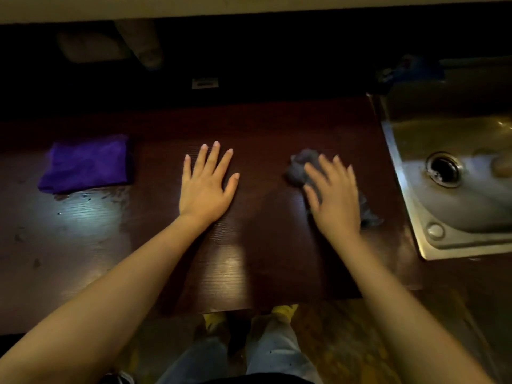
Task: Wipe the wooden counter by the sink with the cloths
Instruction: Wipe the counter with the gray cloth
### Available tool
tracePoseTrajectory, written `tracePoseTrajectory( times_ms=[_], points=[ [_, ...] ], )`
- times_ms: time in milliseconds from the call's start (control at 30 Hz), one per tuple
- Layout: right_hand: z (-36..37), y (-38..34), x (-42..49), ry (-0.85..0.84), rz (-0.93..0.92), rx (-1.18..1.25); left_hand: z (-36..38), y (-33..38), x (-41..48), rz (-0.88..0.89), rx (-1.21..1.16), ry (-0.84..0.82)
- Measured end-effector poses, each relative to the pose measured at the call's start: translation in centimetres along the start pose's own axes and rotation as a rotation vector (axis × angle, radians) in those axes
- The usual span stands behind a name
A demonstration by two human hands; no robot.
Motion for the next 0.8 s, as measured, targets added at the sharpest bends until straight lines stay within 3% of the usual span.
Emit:
tracePoseTrajectory(
  times_ms=[100, 200, 333, 467, 567, 667, 800],
  points=[
    [-0.3, -0.5, -7.1, -0.079, -0.04, -0.006, 0.0, -0.1, 0.0, 0.004, 0.008, 0.019],
    [-1.6, 1.9, -8.6, -0.111, -0.035, -0.046, 0.1, -0.2, 0.1, 0.01, 0.006, 0.011],
    [-4.7, 6.5, -6.2, 0.009, 0.123, -0.062, 0.0, -0.3, 0.0, 0.006, 0.006, 0.006],
    [-5.1, 7.0, -5.9, 0.073, 0.148, -0.082, 0.0, -0.4, 0.0, 0.005, 0.002, -0.013],
    [-5.2, 7.2, -7.0, 0.216, 0.338, -0.086, -0.2, -0.4, 0.0, 0.002, -0.004, -0.023],
    [-4.6, 5.8, -9.1, 0.329, 0.514, -0.1, -0.3, -0.1, 0.0, 0.007, -0.009, -0.043],
    [-2.1, 1.4, -10.5, 0.353, 0.571, -0.12, -0.4, -0.1, -0.1, 0.003, -0.018, -0.07]
  ],
)
Point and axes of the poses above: each hand's wrist, its own x-axis towards the middle knuckle, its own z-axis out of the palm, y = z × x, the point moved 7 cm from there along x, towards the middle knuckle, and after that the axes turned 9 degrees about x, right-handed, at the moved point
